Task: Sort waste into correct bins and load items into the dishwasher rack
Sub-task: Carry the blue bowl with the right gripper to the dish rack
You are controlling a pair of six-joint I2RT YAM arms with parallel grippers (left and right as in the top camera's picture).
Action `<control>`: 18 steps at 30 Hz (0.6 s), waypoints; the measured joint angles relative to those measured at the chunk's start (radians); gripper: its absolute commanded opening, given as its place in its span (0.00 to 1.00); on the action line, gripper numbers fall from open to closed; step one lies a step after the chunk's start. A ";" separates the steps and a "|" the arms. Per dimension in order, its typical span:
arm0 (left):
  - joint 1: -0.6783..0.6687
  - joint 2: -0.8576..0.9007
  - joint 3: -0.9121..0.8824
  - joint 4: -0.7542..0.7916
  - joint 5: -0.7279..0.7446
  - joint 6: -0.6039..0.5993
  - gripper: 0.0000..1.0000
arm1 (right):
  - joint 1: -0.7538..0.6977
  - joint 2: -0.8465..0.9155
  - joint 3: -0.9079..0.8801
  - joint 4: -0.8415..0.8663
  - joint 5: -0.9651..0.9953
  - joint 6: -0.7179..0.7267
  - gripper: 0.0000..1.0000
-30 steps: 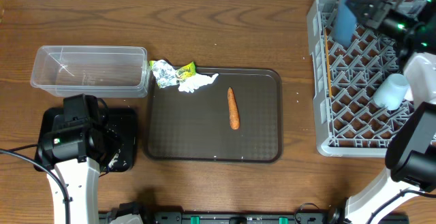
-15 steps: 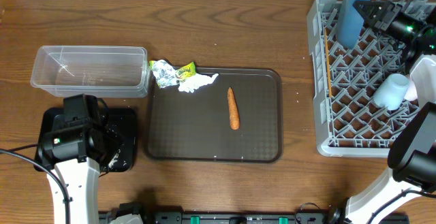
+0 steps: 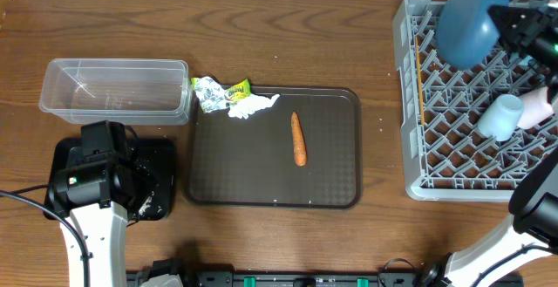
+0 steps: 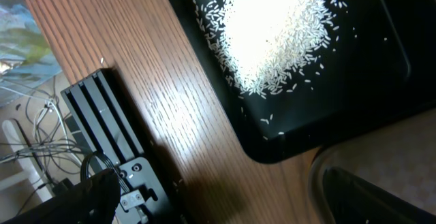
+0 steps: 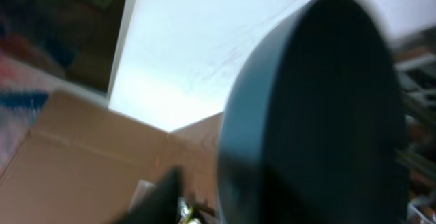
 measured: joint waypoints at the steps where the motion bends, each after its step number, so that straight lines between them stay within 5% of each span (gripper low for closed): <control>1: 0.000 0.000 0.000 0.000 0.000 0.000 0.98 | -0.005 0.000 0.000 -0.011 0.002 0.002 0.69; 3: 0.000 0.000 0.000 0.000 0.000 0.000 0.98 | -0.015 0.000 0.000 -0.040 0.016 0.007 0.86; 7: 0.000 0.000 0.000 0.000 0.000 0.000 0.98 | -0.038 -0.001 0.001 -0.133 0.049 0.003 0.99; 18: 0.000 0.000 0.000 0.000 0.000 0.000 0.98 | -0.078 -0.267 0.003 -0.593 0.451 -0.146 0.99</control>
